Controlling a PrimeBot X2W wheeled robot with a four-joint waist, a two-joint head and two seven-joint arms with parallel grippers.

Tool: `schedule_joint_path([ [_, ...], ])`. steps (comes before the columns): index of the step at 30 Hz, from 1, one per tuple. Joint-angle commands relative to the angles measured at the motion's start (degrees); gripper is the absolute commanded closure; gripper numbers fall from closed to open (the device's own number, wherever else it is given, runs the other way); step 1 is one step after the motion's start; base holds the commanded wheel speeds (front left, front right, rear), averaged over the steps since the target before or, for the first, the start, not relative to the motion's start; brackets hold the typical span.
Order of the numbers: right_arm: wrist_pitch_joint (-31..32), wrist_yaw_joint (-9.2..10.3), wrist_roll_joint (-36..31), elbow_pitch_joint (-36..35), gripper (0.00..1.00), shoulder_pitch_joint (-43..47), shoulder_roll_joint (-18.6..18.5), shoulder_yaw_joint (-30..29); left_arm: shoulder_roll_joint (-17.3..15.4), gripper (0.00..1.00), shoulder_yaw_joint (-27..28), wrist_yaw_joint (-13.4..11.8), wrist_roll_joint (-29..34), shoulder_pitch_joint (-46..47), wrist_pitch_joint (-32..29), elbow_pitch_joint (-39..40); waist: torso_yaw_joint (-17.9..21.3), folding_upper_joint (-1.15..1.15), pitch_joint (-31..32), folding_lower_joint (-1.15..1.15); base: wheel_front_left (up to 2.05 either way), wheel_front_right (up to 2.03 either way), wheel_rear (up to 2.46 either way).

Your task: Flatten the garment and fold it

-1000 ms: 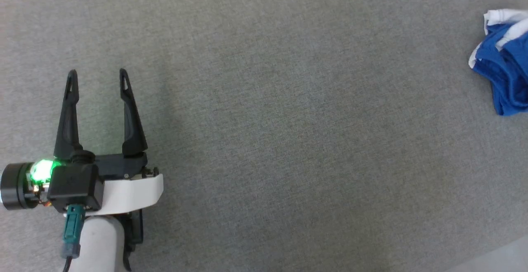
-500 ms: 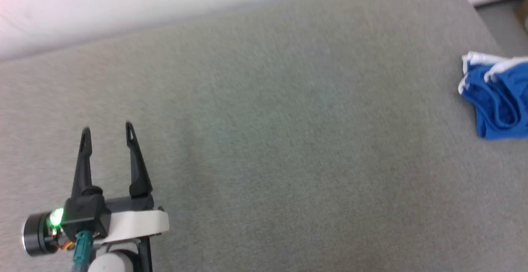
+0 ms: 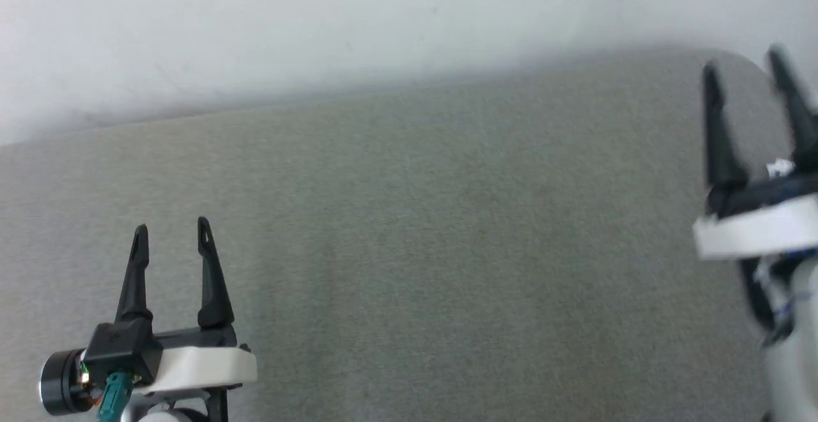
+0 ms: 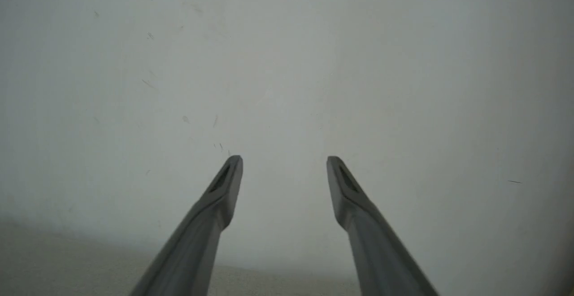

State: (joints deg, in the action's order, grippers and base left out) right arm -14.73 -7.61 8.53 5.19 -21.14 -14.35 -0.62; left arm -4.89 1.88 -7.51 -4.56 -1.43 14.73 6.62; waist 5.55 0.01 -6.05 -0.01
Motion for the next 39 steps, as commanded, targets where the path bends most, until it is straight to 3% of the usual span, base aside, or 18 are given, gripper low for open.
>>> schedule_joint_path([
  [1,-0.3,0.12,-0.2,-0.6,0.00,2.6,1.4,0.0,0.3,0.00,0.7,0.5,-0.1,-1.2,0.3,-0.3,-3.2,-0.01,3.4,0.01,0.00,0.00,0.00],
  [10,-0.3,0.12,0.2,-3.4,0.00,18.3,8.5,-0.4,0.9,0.00,2.7,1.8,1.3,-2.6,0.3,-3.1,-4.7,-0.01,5.5,0.01,0.00,0.00,0.00],
  [21,-0.3,0.12,-1.3,-5.0,0.00,25.3,11.1,-1.3,1.3,0.00,1.8,2.9,2.8,-4.0,0.3,-5.8,-4.2,-0.01,7.1,0.01,0.00,0.00,0.00],
  [22,0.0,0.00,-1.1,-4.9,1.00,25.0,10.9,-1.2,1.2,1.00,1.8,2.8,2.6,-3.5,0.0,-5.8,-4.2,-0.01,7.0,0.01,0.00,0.00,0.00],
  [39,1.7,0.01,-1.9,-4.9,1.00,24.5,11.0,-1.0,1.2,1.00,1.4,3.3,2.8,-2.9,-1.8,-5.9,-4.4,-0.01,7.0,0.01,0.00,0.00,0.00],
])
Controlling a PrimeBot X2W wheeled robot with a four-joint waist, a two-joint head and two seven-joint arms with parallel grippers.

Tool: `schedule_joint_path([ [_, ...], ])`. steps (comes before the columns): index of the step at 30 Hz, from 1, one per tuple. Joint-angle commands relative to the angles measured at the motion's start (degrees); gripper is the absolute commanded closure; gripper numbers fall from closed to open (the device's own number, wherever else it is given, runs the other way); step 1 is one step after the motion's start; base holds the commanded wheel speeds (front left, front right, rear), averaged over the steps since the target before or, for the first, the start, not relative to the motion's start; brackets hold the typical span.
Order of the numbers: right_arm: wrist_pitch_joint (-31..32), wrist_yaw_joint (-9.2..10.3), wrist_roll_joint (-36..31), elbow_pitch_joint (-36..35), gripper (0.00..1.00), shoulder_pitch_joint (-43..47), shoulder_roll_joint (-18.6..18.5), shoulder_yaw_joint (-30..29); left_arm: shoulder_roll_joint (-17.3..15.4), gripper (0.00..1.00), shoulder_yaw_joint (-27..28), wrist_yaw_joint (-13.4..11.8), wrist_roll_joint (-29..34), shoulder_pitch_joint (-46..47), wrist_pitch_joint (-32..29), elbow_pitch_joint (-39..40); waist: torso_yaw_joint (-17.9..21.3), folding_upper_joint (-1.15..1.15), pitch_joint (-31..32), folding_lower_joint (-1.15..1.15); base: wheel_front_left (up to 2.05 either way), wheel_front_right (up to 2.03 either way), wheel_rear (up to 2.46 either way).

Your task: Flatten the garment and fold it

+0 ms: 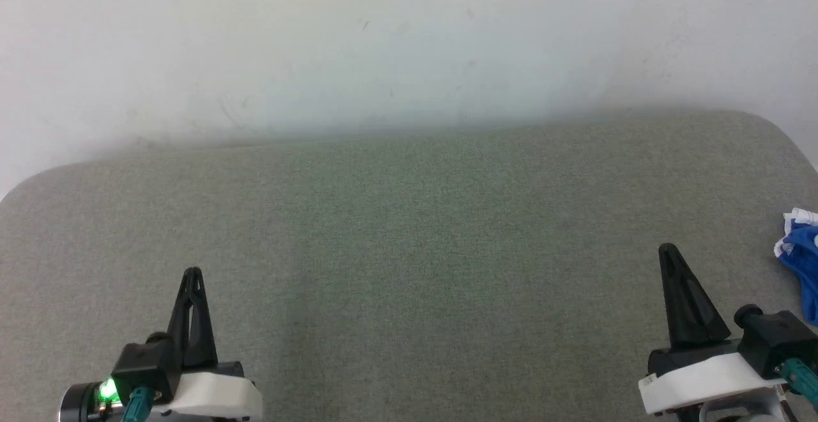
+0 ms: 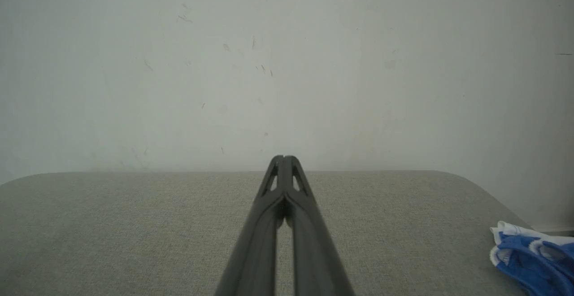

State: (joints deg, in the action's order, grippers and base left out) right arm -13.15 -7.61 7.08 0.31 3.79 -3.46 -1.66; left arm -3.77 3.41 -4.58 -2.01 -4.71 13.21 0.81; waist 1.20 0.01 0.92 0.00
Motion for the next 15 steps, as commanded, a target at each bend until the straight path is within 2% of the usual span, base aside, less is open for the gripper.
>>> schedule_joint_path([
  [1,0.3,0.01,-0.5,-0.1,1.00,-0.4,0.1,0.1,0.1,1.00,-0.2,0.4,0.2,0.4,-0.4,-0.1,0.0,-0.01,0.0,0.00,0.00,0.00,0.00],
  [15,1.8,0.03,-1.3,-0.1,1.00,-0.8,0.1,0.3,0.2,1.00,-0.6,0.9,0.4,0.9,-1.9,-0.2,-0.2,-0.01,-0.1,0.00,0.00,0.00,0.00],
])
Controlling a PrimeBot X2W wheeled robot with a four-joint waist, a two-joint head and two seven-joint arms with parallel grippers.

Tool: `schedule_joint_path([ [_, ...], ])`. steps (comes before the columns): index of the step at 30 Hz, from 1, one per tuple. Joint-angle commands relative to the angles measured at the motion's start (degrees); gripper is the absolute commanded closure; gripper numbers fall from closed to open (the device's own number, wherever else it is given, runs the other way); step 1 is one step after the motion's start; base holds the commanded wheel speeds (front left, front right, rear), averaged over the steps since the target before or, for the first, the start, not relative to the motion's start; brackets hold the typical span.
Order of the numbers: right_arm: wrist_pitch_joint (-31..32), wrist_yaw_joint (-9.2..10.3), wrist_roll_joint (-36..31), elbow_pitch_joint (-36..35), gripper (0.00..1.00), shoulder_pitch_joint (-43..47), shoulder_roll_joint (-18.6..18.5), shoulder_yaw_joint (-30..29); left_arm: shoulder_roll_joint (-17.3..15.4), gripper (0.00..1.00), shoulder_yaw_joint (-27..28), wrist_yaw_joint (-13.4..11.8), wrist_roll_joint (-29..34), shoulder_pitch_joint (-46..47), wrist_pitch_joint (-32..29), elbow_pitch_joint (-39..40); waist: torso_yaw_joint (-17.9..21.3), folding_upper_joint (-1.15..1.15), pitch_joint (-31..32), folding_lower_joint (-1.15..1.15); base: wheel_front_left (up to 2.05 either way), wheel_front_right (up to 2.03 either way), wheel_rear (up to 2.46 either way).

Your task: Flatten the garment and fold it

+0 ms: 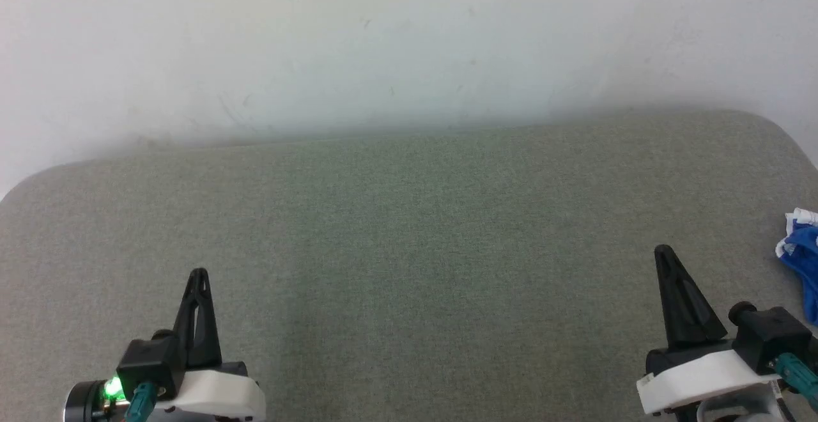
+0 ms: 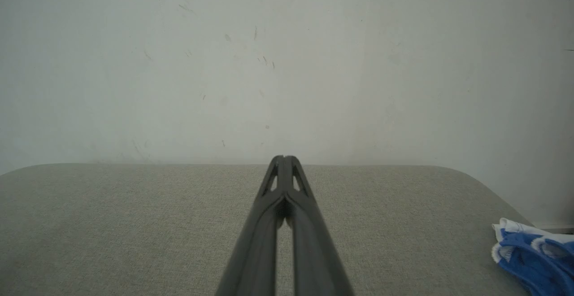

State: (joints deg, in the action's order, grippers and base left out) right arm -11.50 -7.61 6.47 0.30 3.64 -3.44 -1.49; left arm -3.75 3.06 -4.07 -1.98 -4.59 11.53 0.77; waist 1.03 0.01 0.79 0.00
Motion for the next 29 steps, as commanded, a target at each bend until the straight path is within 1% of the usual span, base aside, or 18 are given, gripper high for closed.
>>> schedule_joint_path([
  [1,0.3,0.03,-0.7,-0.1,1.00,-0.7,0.1,0.1,0.2,1.00,-0.2,0.4,0.4,0.9,-0.3,-0.2,0.0,-0.01,0.0,0.00,0.00,0.00,0.00],
  [29,3.5,0.05,-2.4,-0.1,1.00,-1.6,0.3,0.5,0.4,1.00,-1.1,1.5,0.9,1.9,-3.6,-0.3,-0.3,-0.01,-0.2,0.00,0.00,0.00,0.00],
])
